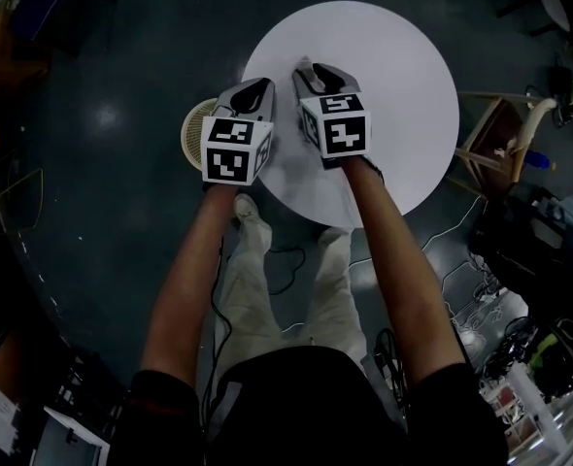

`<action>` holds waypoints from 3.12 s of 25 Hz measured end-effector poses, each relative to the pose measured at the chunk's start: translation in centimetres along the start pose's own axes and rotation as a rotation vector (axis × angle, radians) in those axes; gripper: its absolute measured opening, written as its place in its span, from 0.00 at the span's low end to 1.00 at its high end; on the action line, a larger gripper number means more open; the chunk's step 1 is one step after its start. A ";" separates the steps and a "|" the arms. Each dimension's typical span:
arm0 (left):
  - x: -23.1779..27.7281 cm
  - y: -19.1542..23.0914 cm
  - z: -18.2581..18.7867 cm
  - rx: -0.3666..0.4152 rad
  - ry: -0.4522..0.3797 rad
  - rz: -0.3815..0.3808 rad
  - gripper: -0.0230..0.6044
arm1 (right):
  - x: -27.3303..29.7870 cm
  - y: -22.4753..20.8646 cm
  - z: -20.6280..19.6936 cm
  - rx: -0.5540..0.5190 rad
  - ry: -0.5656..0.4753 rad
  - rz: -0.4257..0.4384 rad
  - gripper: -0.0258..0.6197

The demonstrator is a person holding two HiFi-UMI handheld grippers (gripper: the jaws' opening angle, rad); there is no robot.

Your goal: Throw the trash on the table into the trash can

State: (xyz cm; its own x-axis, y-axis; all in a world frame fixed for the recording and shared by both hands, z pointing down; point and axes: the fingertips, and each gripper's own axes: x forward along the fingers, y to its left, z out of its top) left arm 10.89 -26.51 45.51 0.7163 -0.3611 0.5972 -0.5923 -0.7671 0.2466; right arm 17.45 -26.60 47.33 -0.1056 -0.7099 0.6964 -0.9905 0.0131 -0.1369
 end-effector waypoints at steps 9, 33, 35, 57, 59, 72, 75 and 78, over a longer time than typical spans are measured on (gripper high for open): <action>-0.3 0.3 -0.7 -0.025 0.006 0.002 0.06 | -0.1 -0.2 0.2 -0.054 0.006 -0.046 0.11; -9.0 -1.1 -2.1 -0.134 -0.010 0.035 0.06 | -7.3 6.7 -2.1 -0.031 0.008 0.049 0.08; -10.1 -0.9 -2.5 -0.134 -0.012 0.039 0.06 | -7.7 7.8 -2.2 -0.020 0.005 0.061 0.08; -19.2 6.4 -10.8 -0.240 -0.005 0.169 0.06 | -5.6 22.4 -5.1 -0.058 0.041 0.224 0.08; -19.7 7.1 -11.8 -0.256 -0.003 0.179 0.06 | -5.2 23.5 -5.8 -0.059 0.053 0.235 0.08; -20.5 10.7 -20.0 -0.350 0.015 0.212 0.06 | -0.1 28.5 -11.9 -0.096 0.123 0.282 0.08; -19.9 11.7 -21.7 -0.351 0.021 0.209 0.06 | 1.3 29.2 -13.4 -0.087 0.141 0.288 0.08; -19.0 12.5 -23.5 -0.356 0.034 0.213 0.06 | 2.7 29.8 -14.9 -0.093 0.158 0.299 0.08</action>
State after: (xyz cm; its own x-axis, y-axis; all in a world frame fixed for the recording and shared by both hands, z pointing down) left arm -18.87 -16.79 55.18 0.5553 -0.4696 0.6864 -0.8205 -0.4439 0.3601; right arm -13.63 -17.63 55.60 -0.3973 -0.5470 0.7368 -0.9168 0.2731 -0.2915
